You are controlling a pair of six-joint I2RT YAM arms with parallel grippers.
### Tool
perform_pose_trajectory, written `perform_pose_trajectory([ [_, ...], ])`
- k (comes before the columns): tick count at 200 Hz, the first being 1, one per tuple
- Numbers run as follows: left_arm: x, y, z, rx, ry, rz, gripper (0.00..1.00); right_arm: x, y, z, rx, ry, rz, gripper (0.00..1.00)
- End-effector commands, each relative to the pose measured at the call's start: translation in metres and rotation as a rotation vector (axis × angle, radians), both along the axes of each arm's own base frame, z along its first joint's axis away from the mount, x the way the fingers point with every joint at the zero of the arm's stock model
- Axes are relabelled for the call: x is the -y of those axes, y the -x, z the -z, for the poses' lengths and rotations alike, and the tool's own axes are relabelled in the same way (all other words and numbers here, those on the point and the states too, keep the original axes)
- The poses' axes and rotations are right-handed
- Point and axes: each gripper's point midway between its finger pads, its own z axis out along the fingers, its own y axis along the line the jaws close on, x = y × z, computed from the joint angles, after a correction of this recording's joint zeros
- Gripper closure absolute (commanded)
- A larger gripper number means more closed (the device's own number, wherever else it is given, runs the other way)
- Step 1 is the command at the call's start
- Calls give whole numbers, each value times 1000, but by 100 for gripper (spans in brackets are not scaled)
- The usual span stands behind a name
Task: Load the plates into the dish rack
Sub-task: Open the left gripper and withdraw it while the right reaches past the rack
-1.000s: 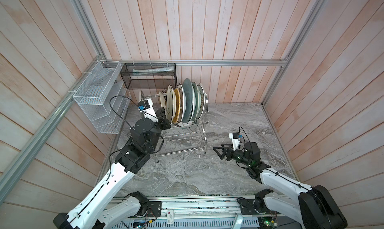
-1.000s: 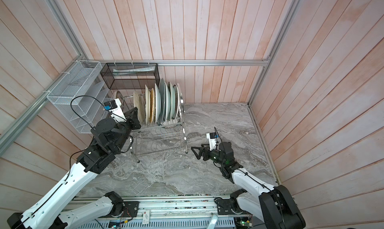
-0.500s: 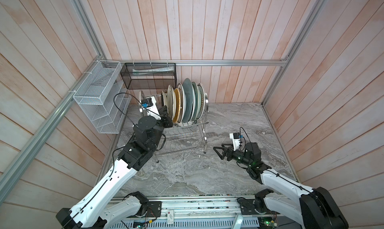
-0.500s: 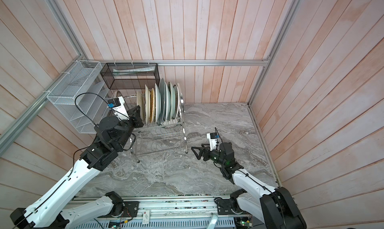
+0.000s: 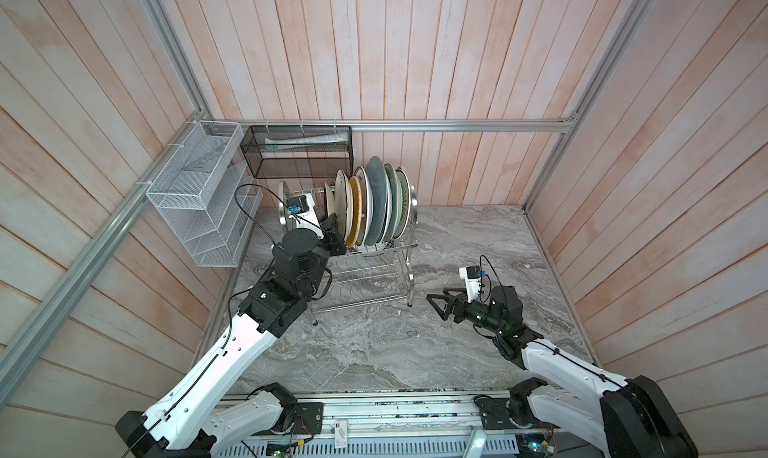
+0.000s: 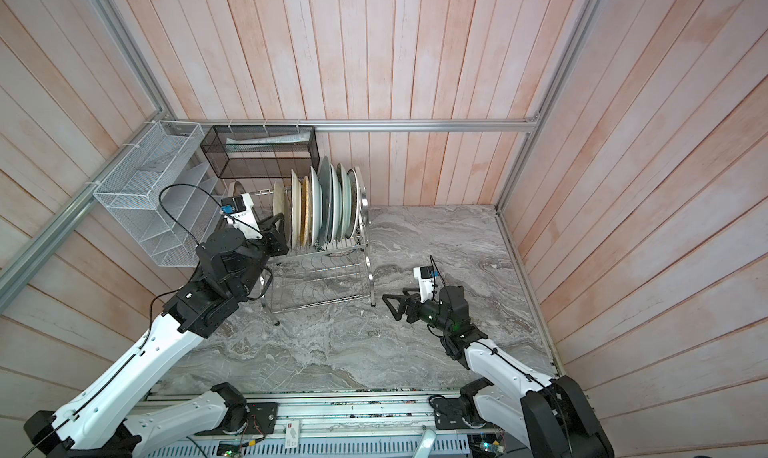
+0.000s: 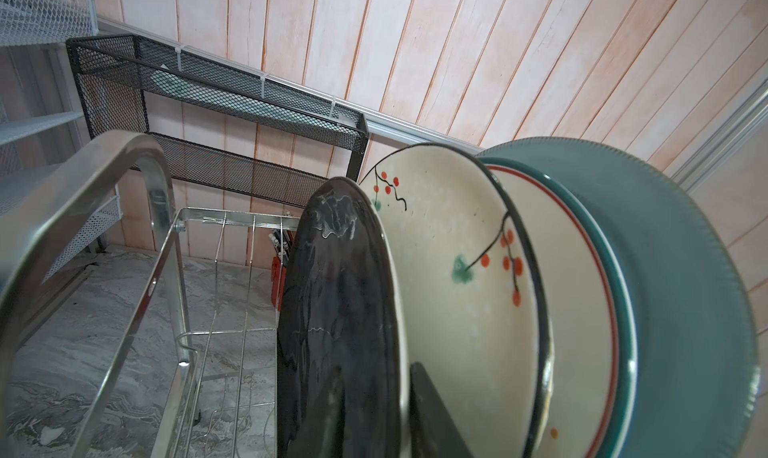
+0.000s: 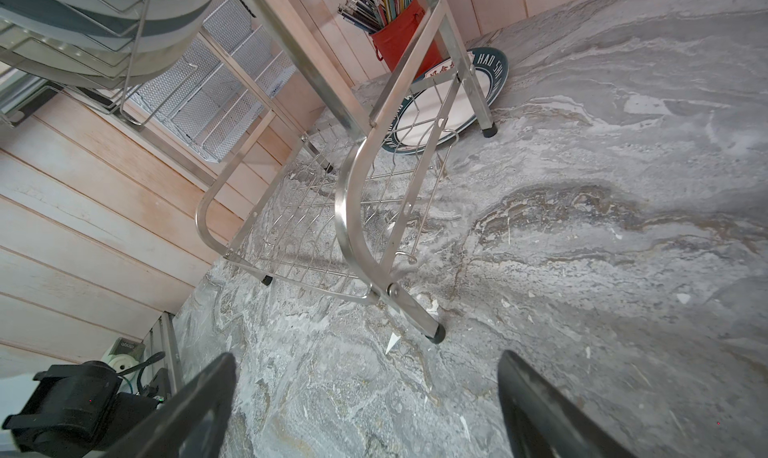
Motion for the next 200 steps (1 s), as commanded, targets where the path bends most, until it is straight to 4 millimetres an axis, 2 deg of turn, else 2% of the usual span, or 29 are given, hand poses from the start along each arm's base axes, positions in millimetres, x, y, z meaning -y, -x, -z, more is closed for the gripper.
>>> perform_pose_trajectory([
  [1,-5,2,-18,27,4,-10,67,-1,2,-1,15,0,-8,2],
  [71,-6,11,-53,84,27,17,60,1,2,-2,19,5,0,2],
  [101,-15,28,-74,134,44,35,56,2,2,-2,20,4,7,2],
  [123,-26,44,-83,150,28,32,51,4,-3,-6,16,1,35,2],
  [152,-40,67,-81,147,-21,37,35,11,-16,-11,-15,8,103,2],
  [174,-50,87,-70,142,-60,59,11,21,-33,-18,-50,6,184,2],
  [183,-51,94,-59,128,-74,78,1,26,-43,-19,-74,9,228,2],
  [200,-53,106,-34,86,-88,117,0,36,-62,-20,-117,-22,282,2],
])
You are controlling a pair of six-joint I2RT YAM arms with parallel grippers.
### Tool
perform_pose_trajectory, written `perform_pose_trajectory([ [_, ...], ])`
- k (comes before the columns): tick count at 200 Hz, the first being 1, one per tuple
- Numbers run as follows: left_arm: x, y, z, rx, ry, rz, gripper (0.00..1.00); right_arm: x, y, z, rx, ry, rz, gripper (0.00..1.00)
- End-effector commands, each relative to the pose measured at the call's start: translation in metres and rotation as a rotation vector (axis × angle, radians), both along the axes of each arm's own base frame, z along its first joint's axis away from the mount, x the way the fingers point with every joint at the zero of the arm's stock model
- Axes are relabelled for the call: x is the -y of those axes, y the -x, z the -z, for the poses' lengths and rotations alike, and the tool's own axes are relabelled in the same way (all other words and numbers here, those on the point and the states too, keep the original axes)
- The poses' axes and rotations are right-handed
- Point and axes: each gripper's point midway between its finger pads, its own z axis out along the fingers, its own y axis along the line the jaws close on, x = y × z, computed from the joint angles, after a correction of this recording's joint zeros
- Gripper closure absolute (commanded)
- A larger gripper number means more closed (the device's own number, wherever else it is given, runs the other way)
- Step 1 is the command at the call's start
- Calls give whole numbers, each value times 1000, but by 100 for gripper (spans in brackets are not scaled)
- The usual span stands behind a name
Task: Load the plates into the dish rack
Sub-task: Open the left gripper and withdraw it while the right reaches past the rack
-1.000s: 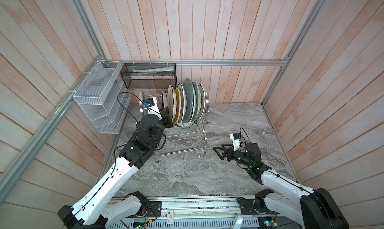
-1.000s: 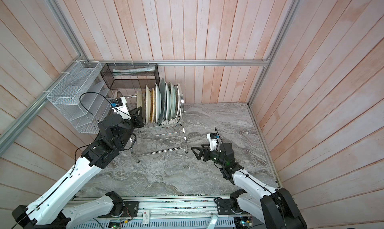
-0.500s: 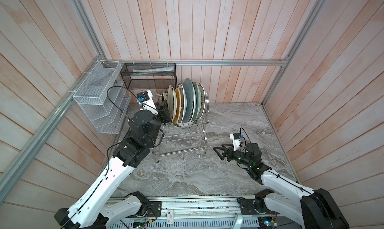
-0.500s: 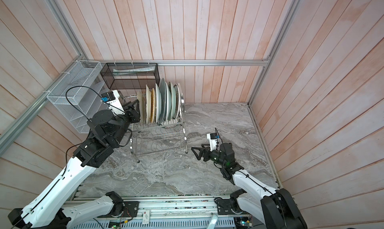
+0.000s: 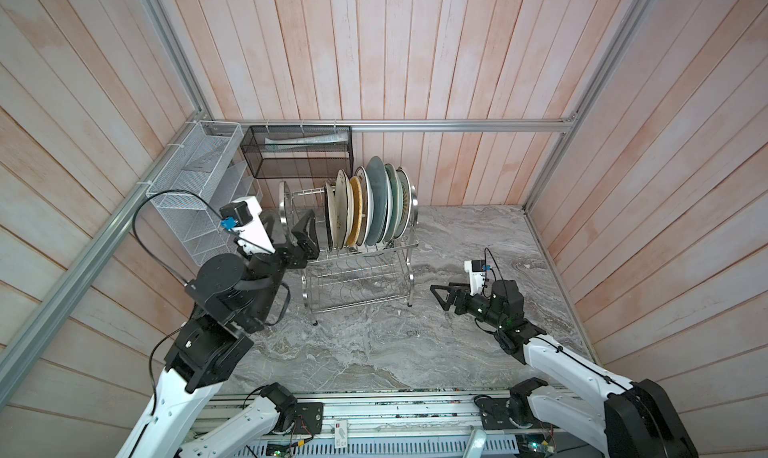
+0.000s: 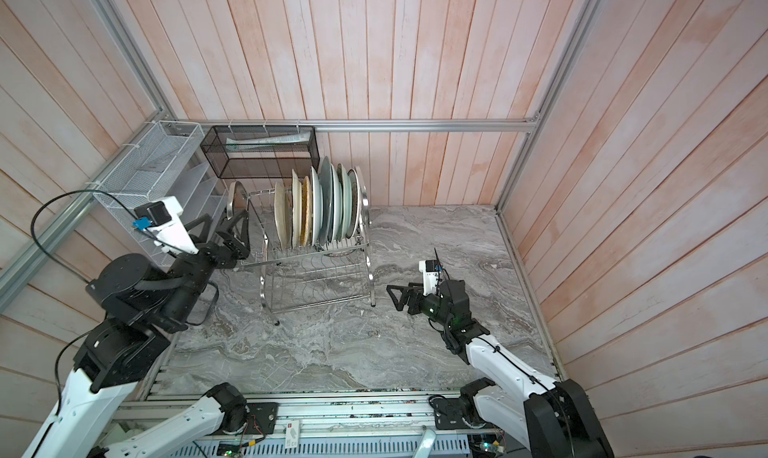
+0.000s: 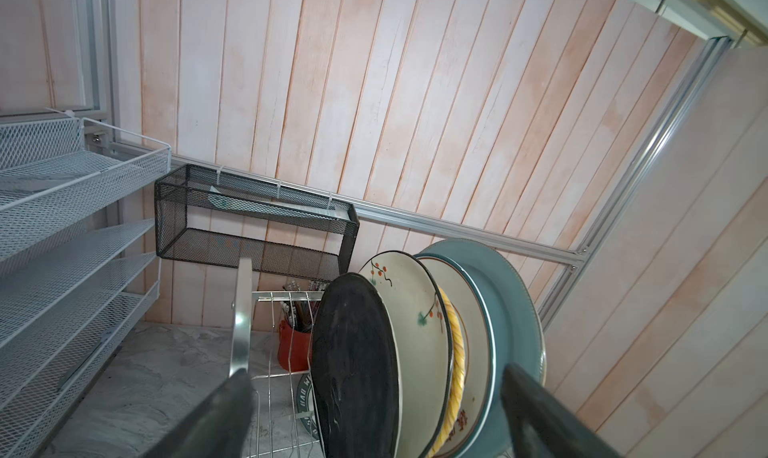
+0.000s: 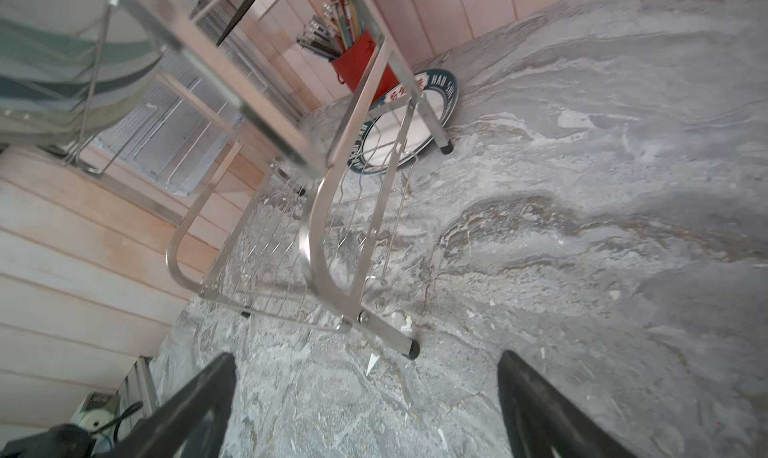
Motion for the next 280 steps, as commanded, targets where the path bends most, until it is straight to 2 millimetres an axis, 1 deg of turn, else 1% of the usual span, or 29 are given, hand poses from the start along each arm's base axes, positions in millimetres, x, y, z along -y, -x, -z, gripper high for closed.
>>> perform_pose_trajectory([
  [1,4,11,47,-100,-93,57,0,17,-28,-4,-63,-31,118,2],
  [16,9,24,72,-152,-101,128,0,28,-49,-1,-107,-77,173,2],
  [23,15,30,86,-179,-102,182,0,33,-61,2,-125,-87,198,2],
  [37,32,44,112,-222,-98,312,0,35,-83,7,-146,-87,225,3],
  [44,41,50,126,-253,-96,371,0,33,-95,13,-164,-76,231,3],
  [45,42,51,128,-259,-94,378,0,34,-96,17,-173,-73,232,3],
  [47,43,52,131,-268,-92,388,0,32,-101,15,-169,-74,228,4],
  [67,58,62,166,-378,-82,484,0,13,-135,26,-208,-61,168,6],
  [83,64,67,182,-432,-49,523,0,3,-163,38,-238,-69,151,7],
  [96,71,73,187,-429,-38,578,0,-6,-184,46,-264,-80,129,10],
  [97,72,74,187,-428,-37,583,0,-6,-184,50,-272,-78,129,10],
  [103,73,75,189,-430,-36,595,0,-10,-192,52,-281,-85,117,12],
  [105,74,76,190,-431,-34,600,0,-12,-194,56,-290,-86,114,13],
  [124,77,76,199,-438,-34,617,0,-29,-216,55,-287,-138,54,22],
  [131,80,76,203,-437,-36,634,0,-36,-221,56,-285,-153,31,27],
  [149,89,77,210,-432,-49,684,0,-54,-231,55,-275,-189,-35,37],
  [174,99,77,215,-416,-67,739,0,-85,-234,49,-253,-253,-154,48],
  [198,108,79,220,-409,-75,790,0,-112,-232,45,-235,-287,-235,48],
  [222,113,81,222,-402,-72,825,0,-133,-232,47,-243,-310,-287,48],
  [256,112,81,222,-396,-69,822,0,-149,-232,50,-250,-333,-328,49],
  [280,113,80,224,-406,-68,822,0,-153,-231,54,-256,-327,-336,48],
])
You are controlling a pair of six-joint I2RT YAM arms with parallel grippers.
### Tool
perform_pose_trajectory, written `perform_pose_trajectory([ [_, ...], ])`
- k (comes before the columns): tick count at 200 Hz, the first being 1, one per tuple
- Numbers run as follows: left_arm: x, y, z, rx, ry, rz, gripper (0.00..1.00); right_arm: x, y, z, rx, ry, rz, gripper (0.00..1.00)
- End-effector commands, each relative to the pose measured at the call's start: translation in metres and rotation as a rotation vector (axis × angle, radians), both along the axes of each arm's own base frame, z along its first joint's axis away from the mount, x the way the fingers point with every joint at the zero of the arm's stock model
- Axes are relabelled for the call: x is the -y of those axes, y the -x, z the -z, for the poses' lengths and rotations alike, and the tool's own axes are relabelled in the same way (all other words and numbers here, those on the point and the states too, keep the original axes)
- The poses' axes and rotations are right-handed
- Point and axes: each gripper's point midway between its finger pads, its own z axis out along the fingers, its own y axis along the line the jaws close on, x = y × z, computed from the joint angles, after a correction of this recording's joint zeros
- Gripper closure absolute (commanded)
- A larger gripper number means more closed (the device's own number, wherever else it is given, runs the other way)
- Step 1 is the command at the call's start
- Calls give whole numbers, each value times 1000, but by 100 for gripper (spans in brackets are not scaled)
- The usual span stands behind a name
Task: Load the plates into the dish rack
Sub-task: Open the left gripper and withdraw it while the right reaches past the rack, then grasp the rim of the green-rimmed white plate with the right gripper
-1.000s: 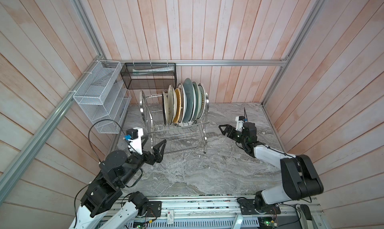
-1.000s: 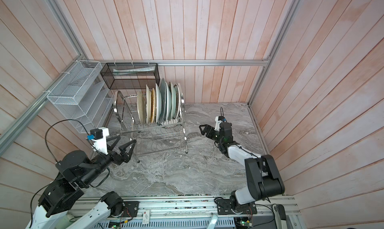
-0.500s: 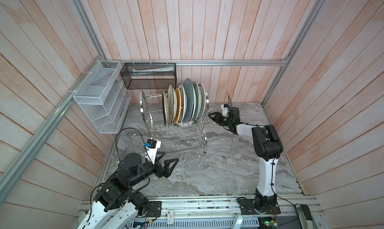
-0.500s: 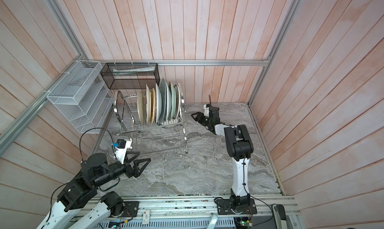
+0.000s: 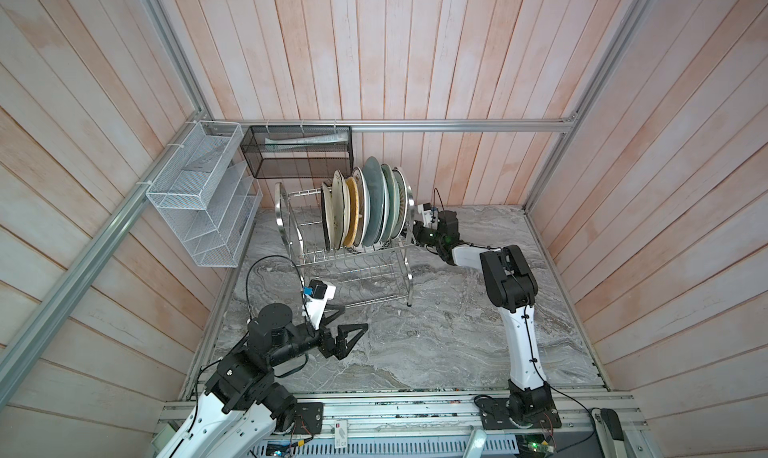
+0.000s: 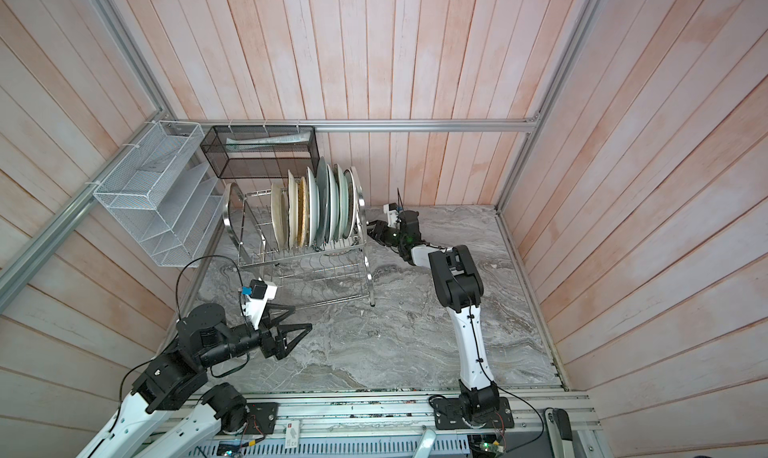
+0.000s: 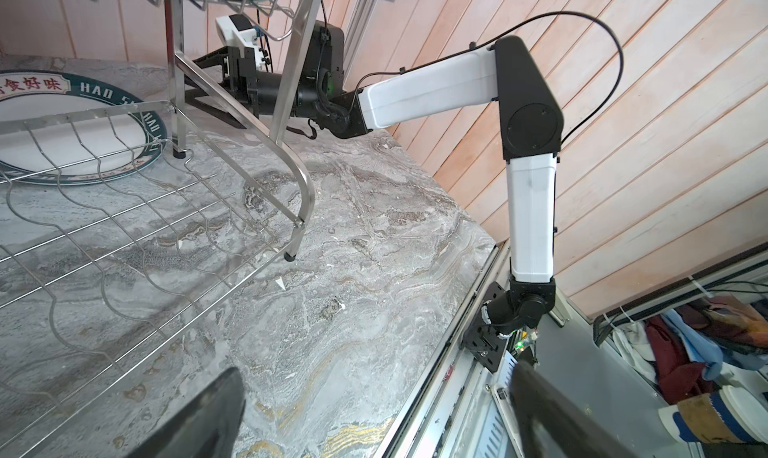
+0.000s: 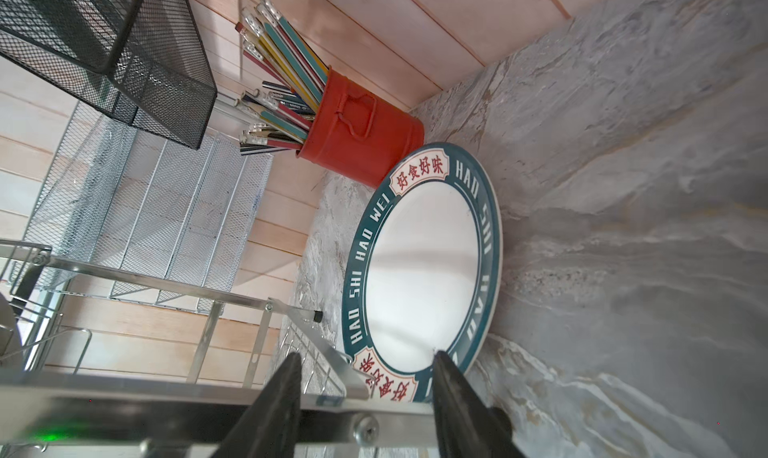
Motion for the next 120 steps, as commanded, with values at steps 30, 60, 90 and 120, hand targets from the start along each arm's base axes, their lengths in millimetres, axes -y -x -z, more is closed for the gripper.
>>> perform_pose_trajectory([
  [30,4,-1,1,10,3,23,0,-24,4,3,12,-10,-94,48],
  [60,5,1,-1,20,11,34,0,-30,-1,11,-7,-19,-125,48],
  [90,4,2,-2,29,17,33,0,-41,4,12,-6,-22,-171,48],
  [120,5,2,-2,27,15,34,0,-53,19,11,4,-21,-226,48],
])
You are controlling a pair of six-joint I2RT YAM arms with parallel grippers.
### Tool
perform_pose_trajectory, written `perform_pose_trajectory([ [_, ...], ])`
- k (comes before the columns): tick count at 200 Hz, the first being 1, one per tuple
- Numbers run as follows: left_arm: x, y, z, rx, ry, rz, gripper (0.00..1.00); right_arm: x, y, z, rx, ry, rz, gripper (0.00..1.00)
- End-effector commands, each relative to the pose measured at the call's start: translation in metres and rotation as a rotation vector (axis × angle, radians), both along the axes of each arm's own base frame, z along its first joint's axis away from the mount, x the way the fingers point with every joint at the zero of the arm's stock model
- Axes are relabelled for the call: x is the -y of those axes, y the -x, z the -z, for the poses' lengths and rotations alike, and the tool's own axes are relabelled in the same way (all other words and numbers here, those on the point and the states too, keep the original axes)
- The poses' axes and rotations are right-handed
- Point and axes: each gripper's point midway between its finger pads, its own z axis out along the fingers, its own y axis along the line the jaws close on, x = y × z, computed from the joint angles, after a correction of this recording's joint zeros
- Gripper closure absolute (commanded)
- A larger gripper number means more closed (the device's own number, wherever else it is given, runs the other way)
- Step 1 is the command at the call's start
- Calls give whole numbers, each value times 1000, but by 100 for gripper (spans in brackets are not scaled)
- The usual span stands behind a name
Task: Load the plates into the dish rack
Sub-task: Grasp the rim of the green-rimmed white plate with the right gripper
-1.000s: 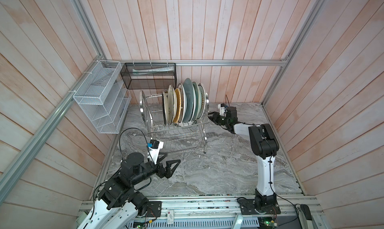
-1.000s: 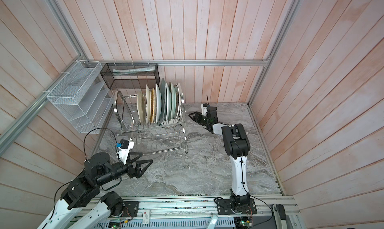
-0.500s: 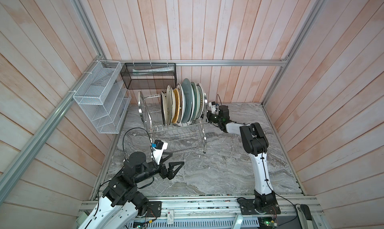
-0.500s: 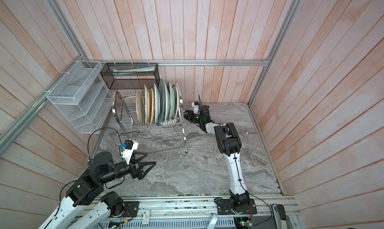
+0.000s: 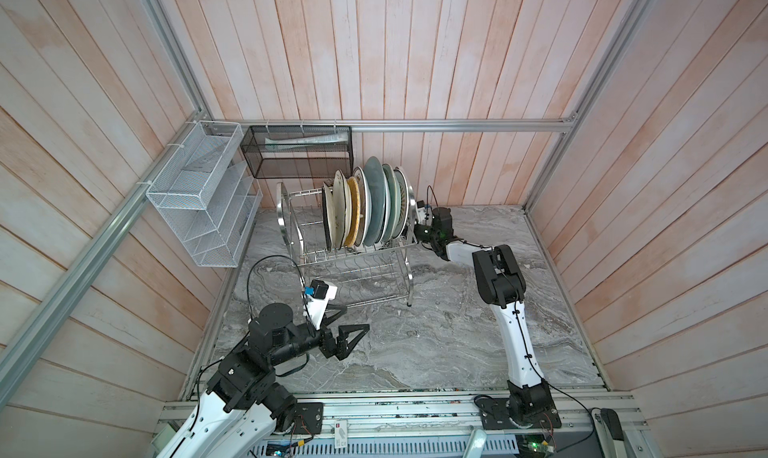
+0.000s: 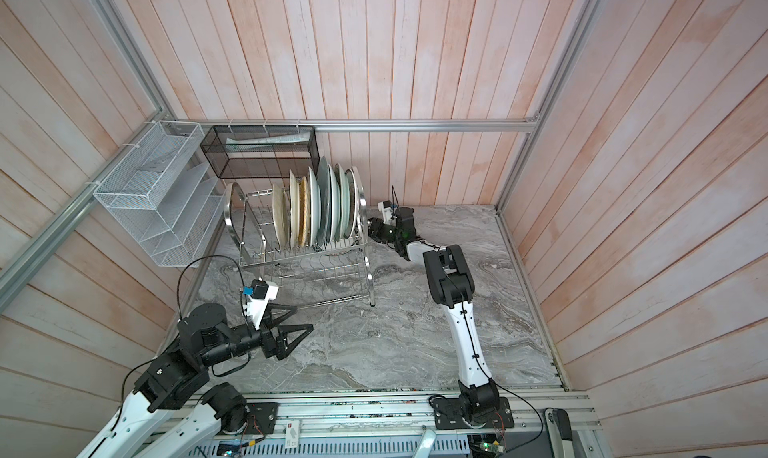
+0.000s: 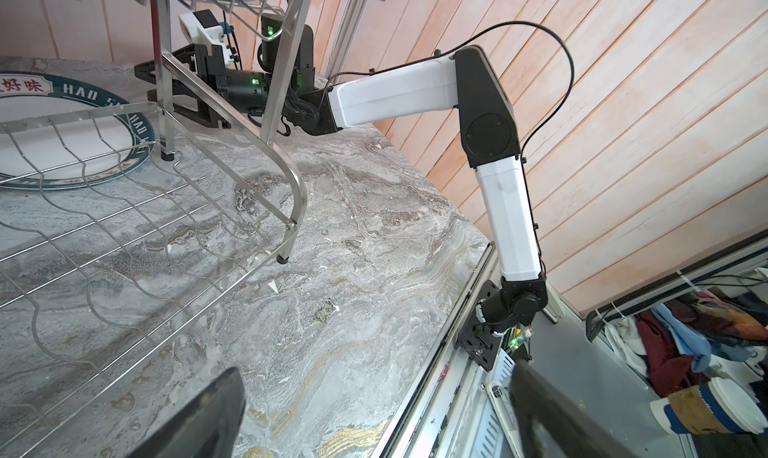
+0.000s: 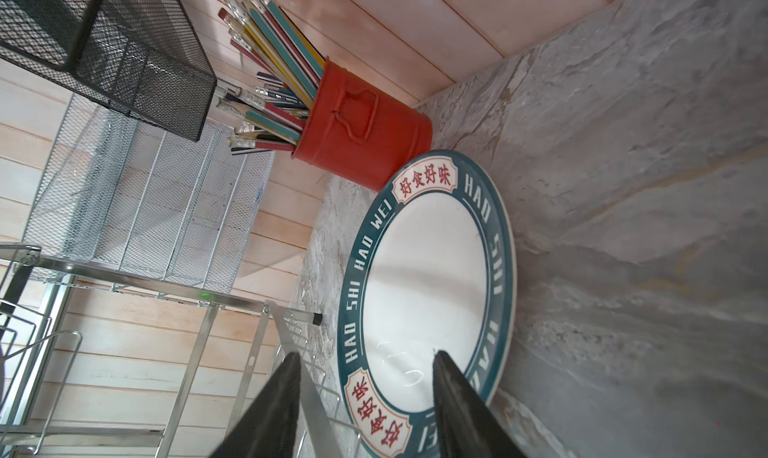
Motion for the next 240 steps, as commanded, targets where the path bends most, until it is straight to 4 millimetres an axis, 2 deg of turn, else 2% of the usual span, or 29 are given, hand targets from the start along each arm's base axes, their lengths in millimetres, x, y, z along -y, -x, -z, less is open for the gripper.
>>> perform_pose_trajectory([
  [1,1,0,-2,25,5,13,0,-35,35,0,9,-7,-158,48],
  [50,1,1,-2,27,8,14,0,-52,62,5,25,31,-204,48],
  [113,1,4,-5,43,20,24,0,-57,88,6,22,29,-200,48],
  [151,0,7,-8,53,28,31,0,-47,76,9,23,85,-121,45],
  [186,-1,7,-9,63,34,26,0,-22,62,13,7,150,30,43],
  [205,-1,7,-9,63,34,26,0,-10,57,20,-23,187,97,40],
  [240,-1,7,-9,59,33,27,0,-1,47,36,-93,200,144,38],
])
